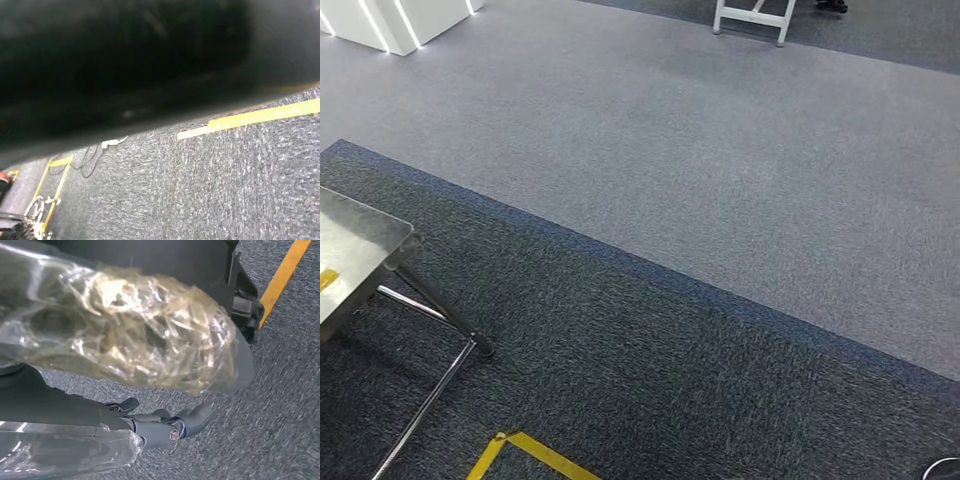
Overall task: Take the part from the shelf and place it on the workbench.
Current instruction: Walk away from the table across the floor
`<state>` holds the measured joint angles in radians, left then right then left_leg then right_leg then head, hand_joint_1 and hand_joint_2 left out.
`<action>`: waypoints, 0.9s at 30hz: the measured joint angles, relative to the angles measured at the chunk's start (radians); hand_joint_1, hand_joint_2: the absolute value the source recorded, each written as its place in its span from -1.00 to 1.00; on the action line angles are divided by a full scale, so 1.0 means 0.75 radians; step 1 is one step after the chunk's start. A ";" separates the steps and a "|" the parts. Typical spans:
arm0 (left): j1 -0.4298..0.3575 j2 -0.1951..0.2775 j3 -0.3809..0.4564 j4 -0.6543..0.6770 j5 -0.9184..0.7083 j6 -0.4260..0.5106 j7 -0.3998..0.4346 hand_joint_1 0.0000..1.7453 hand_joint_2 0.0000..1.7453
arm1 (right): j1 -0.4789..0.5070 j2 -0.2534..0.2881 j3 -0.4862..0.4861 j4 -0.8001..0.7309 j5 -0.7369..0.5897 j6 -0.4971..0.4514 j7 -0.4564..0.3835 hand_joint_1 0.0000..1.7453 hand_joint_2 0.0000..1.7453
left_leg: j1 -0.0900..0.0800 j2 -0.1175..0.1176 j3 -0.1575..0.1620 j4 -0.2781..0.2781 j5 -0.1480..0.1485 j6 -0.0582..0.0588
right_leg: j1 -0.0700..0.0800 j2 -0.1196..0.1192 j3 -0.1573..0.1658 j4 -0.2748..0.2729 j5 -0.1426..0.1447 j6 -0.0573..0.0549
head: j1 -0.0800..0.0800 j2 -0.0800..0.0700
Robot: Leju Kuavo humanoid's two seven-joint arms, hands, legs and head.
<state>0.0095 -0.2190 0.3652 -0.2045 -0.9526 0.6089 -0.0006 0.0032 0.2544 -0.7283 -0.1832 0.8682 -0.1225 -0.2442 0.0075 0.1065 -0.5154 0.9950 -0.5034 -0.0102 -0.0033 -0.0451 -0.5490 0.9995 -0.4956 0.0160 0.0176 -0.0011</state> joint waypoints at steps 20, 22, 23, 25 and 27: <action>0.003 -0.002 0.003 0.001 0.000 -0.004 0.010 -1.00 -1.00 | -0.001 0.002 -0.005 -0.002 0.002 0.000 0.007 -1.00 -1.00 | 0.008 -0.147 -0.022 -0.008 0.025 0.043 | -0.002 0.114 -0.139 0.218 -0.093 0.024 | -0.006 0.000; 0.005 -0.001 0.004 0.001 0.000 -0.005 0.010 -1.00 -1.00 | -0.001 0.001 -0.006 -0.002 0.002 0.000 0.007 -1.00 -1.00 | 0.003 -0.106 -0.022 -0.007 0.023 0.045 | -0.003 0.075 -0.210 0.358 -0.139 0.029 | -0.005 0.000; 0.005 0.000 0.004 0.001 0.000 -0.005 0.010 -1.00 -1.00 | -0.001 0.001 -0.006 -0.002 0.002 0.000 0.007 -1.00 -1.00 | 0.002 -0.087 -0.023 -0.007 0.022 0.046 | -0.003 0.067 -0.214 0.366 -0.129 0.029 | -0.005 0.000; 0.004 0.000 0.004 0.001 0.000 -0.005 0.010 -1.00 -1.00 | -0.001 0.001 -0.007 -0.002 0.002 0.000 0.007 -1.00 -1.00 | 0.001 -0.054 -0.019 -0.007 0.019 0.043 | -0.002 0.040 -0.139 0.234 -0.057 0.025 | -0.005 0.000; 0.003 -0.001 0.004 0.001 0.000 -0.006 0.010 -1.00 -1.00 | -0.002 0.001 -0.008 -0.004 0.002 0.000 0.009 -1.00 -1.00 | -0.005 -0.029 -0.013 -0.005 0.012 0.033 | 0.004 -0.023 -0.037 0.059 -0.005 0.015 | -0.005 0.000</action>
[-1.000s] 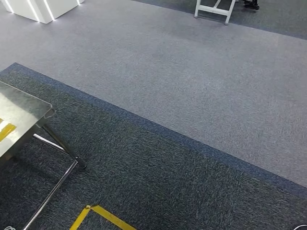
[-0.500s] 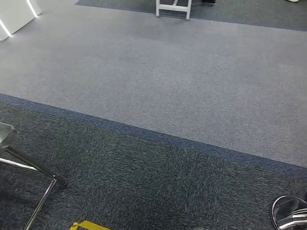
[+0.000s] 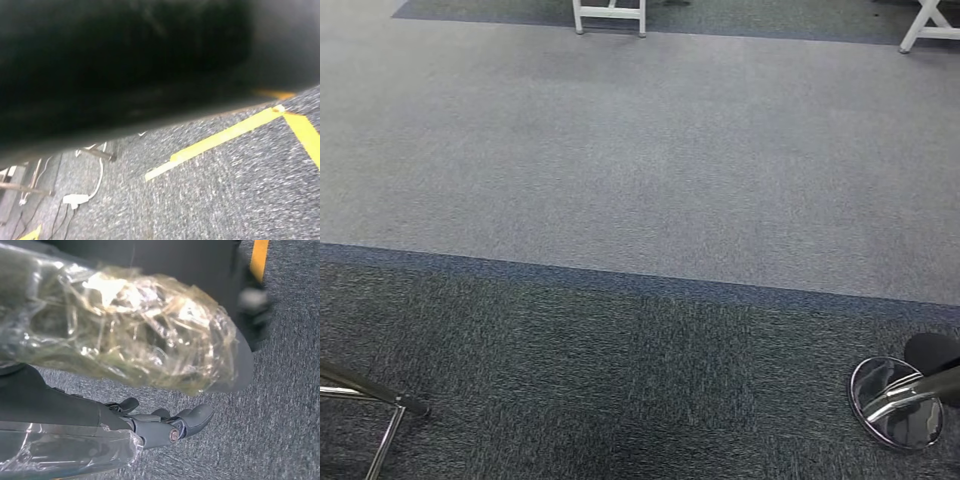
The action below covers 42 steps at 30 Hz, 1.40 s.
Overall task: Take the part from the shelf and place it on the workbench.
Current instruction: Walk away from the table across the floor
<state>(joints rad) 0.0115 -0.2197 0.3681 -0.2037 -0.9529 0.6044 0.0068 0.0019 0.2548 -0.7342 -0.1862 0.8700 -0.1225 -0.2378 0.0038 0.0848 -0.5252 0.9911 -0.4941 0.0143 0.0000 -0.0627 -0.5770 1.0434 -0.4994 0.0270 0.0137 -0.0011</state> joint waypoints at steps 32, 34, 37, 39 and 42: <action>-0.001 -0.002 0.022 0.001 -0.001 -0.018 0.003 -1.00 -1.00 | 0.002 0.000 -0.008 -0.006 0.005 0.003 0.009 -1.00 -1.00 | -0.006 0.011 0.023 -0.009 -0.014 -0.012 | -0.010 -0.006 0.029 -0.052 0.016 0.013 | -0.010 0.000; -0.005 -0.002 0.023 0.001 -0.001 -0.018 0.003 -1.00 -1.00 | 0.004 0.000 -0.009 -0.007 0.006 0.003 0.009 -1.00 -1.00 | -0.005 0.031 0.028 -0.007 -0.018 -0.025 | -0.006 0.015 0.029 -0.056 0.016 -0.007 | -0.014 0.000; -0.007 -0.004 0.025 0.001 -0.001 -0.018 0.003 -1.00 -1.00 | 0.003 0.001 -0.009 -0.007 0.007 0.004 0.010 -1.00 -1.00 | 0.005 -0.018 0.008 0.058 -0.073 -0.044 | -0.009 0.056 0.027 -0.061 0.023 -0.032 | -0.019 0.000; -0.005 -0.004 0.027 0.001 -0.001 -0.018 0.003 -1.00 -1.00 | 0.002 0.001 -0.010 -0.008 0.009 0.004 0.010 -1.00 -1.00 | 0.008 -0.078 -0.065 0.218 -0.159 -0.048 | -0.008 0.086 0.027 -0.061 0.025 -0.043 | -0.024 0.000; 0.000 -0.002 0.030 0.001 -0.001 -0.018 0.003 -1.00 -1.00 | 0.002 0.001 -0.010 -0.008 0.012 0.004 0.011 -1.00 -1.00 | 0.007 -0.101 -0.147 0.368 -0.184 -0.041 | 0.000 0.142 0.029 -0.061 0.026 -0.049 | -0.027 0.000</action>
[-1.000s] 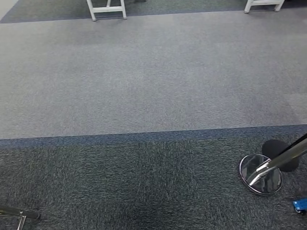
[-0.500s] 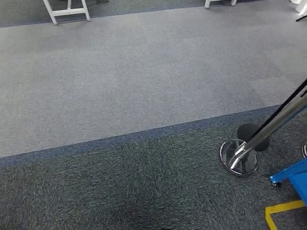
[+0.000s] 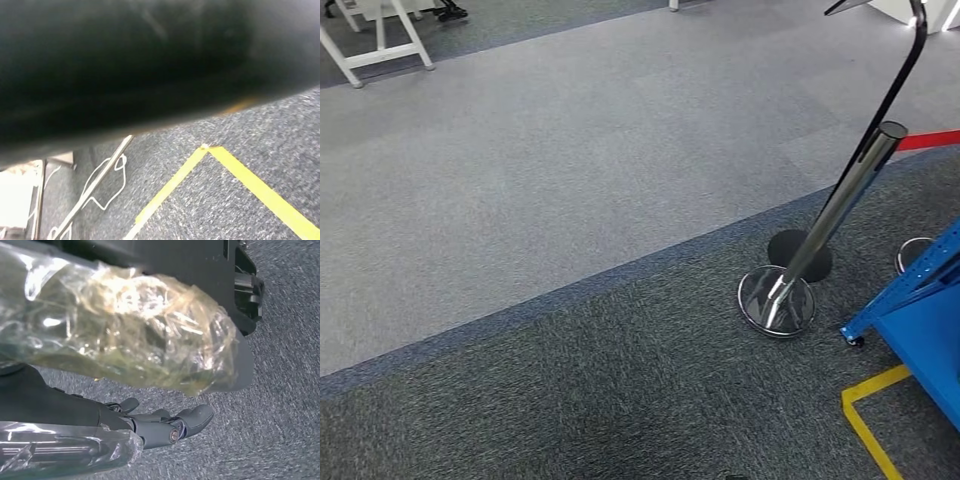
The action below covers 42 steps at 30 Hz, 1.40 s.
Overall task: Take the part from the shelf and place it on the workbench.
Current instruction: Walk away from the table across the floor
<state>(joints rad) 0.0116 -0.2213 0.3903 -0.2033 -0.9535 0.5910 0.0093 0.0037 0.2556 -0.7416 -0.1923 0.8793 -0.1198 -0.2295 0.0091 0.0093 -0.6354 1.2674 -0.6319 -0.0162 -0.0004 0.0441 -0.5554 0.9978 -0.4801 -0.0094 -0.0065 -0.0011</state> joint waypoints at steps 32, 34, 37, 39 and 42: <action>-0.002 -0.001 0.014 0.000 -0.007 0.001 -0.003 -1.00 -1.00 | 0.005 -0.002 -0.003 -0.006 0.028 0.025 -0.019 -1.00 -1.00 | 0.001 0.003 -0.002 0.008 -0.014 -0.002 | -0.007 -0.015 -0.002 0.007 -0.004 0.005 | -0.002 0.000; -0.001 0.000 0.022 0.000 -0.002 -0.001 -0.008 -1.00 -1.00 | 0.006 -0.002 -0.003 -0.007 0.030 0.025 -0.019 -1.00 -1.00 | 0.001 -0.010 0.016 -0.059 0.064 0.010 | -0.005 0.025 0.002 0.007 -0.003 0.005 | -0.001 0.000; -0.001 0.001 0.032 0.000 0.002 -0.002 -0.016 -1.00 -1.00 | 0.004 -0.001 -0.003 -0.007 0.033 0.026 -0.019 -1.00 -1.00 | 0.002 -0.112 0.108 -0.292 0.184 0.031 | -0.003 0.075 -0.002 0.013 -0.002 0.012 | -0.001 0.000; -0.002 0.001 0.034 0.000 0.004 -0.002 -0.018 -1.00 -1.00 | 0.004 0.000 -0.004 -0.007 0.034 0.027 -0.018 -1.00 -1.00 | 0.000 -0.135 0.126 -0.342 0.187 0.035 | -0.005 0.104 -0.015 0.014 0.002 0.027 | 0.000 0.000; -0.005 0.000 0.035 0.000 0.005 -0.003 -0.019 -1.00 -1.00 | 0.006 -0.002 -0.005 -0.008 0.035 0.028 -0.018 -1.00 -1.00 | 0.003 -0.084 0.133 -0.366 0.197 0.048 | -0.007 0.090 -0.046 0.035 -0.012 0.051 | 0.004 0.000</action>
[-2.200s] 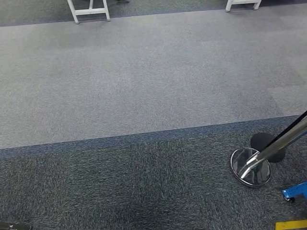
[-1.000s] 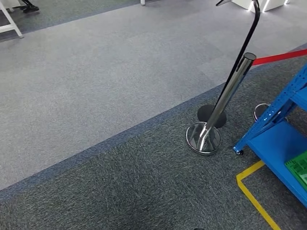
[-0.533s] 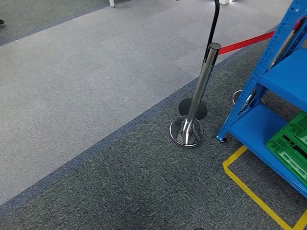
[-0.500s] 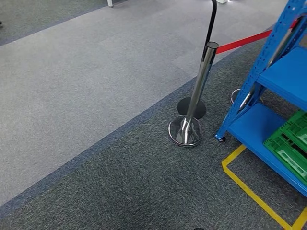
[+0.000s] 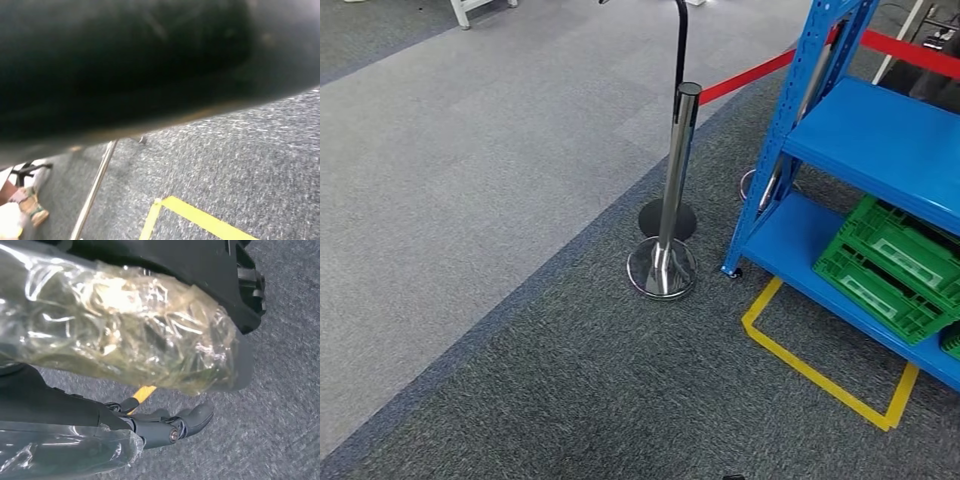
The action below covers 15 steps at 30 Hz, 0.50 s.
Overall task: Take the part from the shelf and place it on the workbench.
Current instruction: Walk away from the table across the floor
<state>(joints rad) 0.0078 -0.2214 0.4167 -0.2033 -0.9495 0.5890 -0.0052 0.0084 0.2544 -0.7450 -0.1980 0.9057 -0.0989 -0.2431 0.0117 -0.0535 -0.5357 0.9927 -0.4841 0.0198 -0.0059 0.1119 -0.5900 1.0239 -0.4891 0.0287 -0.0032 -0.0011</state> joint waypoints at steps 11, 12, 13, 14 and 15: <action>0.001 -0.003 0.005 0.000 0.002 -0.004 -0.005 -1.00 -1.00 | -0.002 -0.003 -0.001 -0.001 0.001 0.001 0.000 -1.00 -1.00 | -0.013 0.192 0.019 -0.003 -0.016 -0.016 | 0.000 -0.236 0.058 -0.020 -0.013 0.009 | 0.012 0.000; 0.000 -0.002 0.005 0.000 0.003 -0.004 -0.005 -1.00 -1.00 | 0.000 -0.003 -0.001 -0.001 0.001 0.002 0.000 -1.00 -1.00 | -0.015 0.202 0.021 -0.001 -0.018 -0.023 | 0.004 -0.235 0.063 -0.031 -0.015 0.000 | 0.011 0.000; -0.002 -0.002 0.006 0.000 0.004 -0.004 -0.005 -1.00 -1.00 | 0.001 -0.003 -0.001 -0.001 0.001 0.003 0.000 -1.00 -1.00 | -0.014 0.213 0.023 0.000 -0.018 -0.028 | 0.003 -0.219 0.062 -0.030 -0.012 -0.010 | 0.009 0.000; -0.004 -0.002 0.006 0.000 0.005 -0.006 -0.006 -1.00 -1.00 | 0.003 -0.003 -0.001 -0.001 0.001 0.004 0.000 -1.00 -1.00 | -0.012 0.213 0.025 0.002 -0.023 -0.035 | 0.002 -0.207 0.060 -0.030 -0.009 -0.018 | 0.009 0.000; -0.005 -0.002 0.006 0.000 0.006 -0.008 -0.010 -1.00 -1.00 | 0.003 -0.002 -0.002 -0.001 0.002 0.006 0.000 -1.00 -1.00 | -0.008 0.193 0.022 0.018 -0.039 -0.043 | 0.000 -0.195 0.060 -0.031 -0.006 -0.026 | 0.008 0.000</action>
<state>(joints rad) 0.0039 -0.2229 0.4215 -0.2033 -0.9450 0.5828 -0.0124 0.0109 0.2527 -0.7462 -0.1987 0.9069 -0.0946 -0.2428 0.0055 0.0913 -0.5195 1.0063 -0.5134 -0.0123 -0.0062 -0.0340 -0.5451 1.0004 -0.4938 0.0089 0.0024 -0.0011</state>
